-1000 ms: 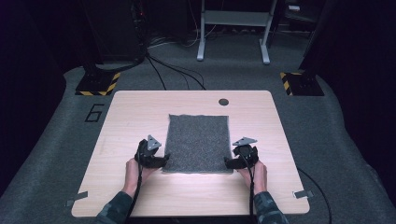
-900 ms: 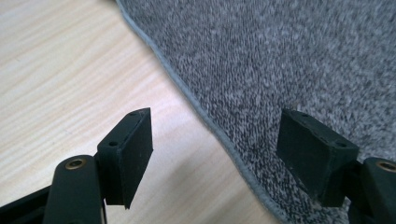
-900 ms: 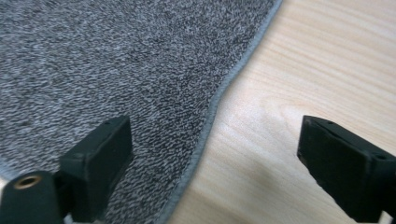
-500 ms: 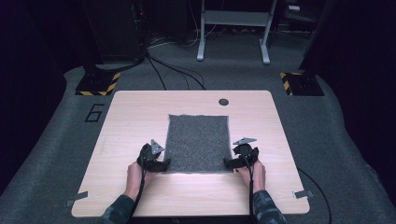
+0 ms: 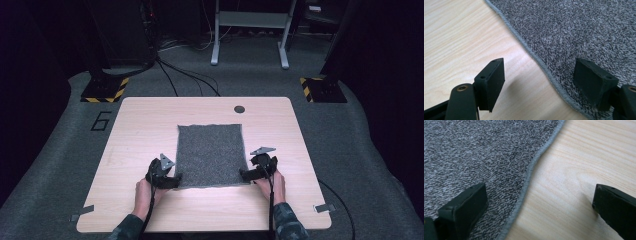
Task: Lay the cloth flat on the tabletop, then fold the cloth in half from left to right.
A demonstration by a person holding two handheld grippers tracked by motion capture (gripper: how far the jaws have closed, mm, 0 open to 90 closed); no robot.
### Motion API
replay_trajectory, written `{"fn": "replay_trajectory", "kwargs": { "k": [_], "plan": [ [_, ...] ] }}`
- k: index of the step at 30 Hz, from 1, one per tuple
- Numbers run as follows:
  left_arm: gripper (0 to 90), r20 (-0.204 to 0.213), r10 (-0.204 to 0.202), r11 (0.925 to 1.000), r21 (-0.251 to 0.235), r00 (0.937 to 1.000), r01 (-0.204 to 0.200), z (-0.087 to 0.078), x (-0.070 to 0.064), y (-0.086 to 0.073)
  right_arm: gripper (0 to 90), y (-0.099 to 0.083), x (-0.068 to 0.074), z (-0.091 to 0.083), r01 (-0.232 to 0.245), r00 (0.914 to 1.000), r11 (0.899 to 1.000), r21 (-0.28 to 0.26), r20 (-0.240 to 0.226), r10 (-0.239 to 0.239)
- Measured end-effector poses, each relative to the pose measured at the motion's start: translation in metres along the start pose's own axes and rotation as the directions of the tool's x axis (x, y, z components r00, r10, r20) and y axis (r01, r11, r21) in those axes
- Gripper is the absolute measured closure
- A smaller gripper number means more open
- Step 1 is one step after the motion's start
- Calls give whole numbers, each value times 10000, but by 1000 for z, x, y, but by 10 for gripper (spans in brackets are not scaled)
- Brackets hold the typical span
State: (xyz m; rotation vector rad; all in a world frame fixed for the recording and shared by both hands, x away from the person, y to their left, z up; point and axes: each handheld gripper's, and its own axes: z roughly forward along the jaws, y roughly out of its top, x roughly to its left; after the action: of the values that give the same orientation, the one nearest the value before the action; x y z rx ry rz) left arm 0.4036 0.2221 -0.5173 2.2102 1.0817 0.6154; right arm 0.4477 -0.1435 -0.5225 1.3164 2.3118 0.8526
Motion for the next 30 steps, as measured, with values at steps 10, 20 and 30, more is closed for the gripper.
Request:
{"fn": "replay_trajectory", "kwargs": {
  "k": [10, 20, 30],
  "plan": [
    [248, 15, -165, 9998, -139, 9999, 165, -2, 0, -4, 0, -11, 7, -7, -125, 9998, 9998, -174, 132, 128],
    [213, 277, -466, 9987, -211, 9985, 472, -13, 5, 1, 9, -12, 7, -12, -6, 10000, 9998, -178, 89, 8],
    [153, 340, -1113, 9934, -238, 9932, 1121, -14, 46, 25, 19, 3, 28, -37, 186, 9983, 9962, -850, -535, -232]
  ]
}}
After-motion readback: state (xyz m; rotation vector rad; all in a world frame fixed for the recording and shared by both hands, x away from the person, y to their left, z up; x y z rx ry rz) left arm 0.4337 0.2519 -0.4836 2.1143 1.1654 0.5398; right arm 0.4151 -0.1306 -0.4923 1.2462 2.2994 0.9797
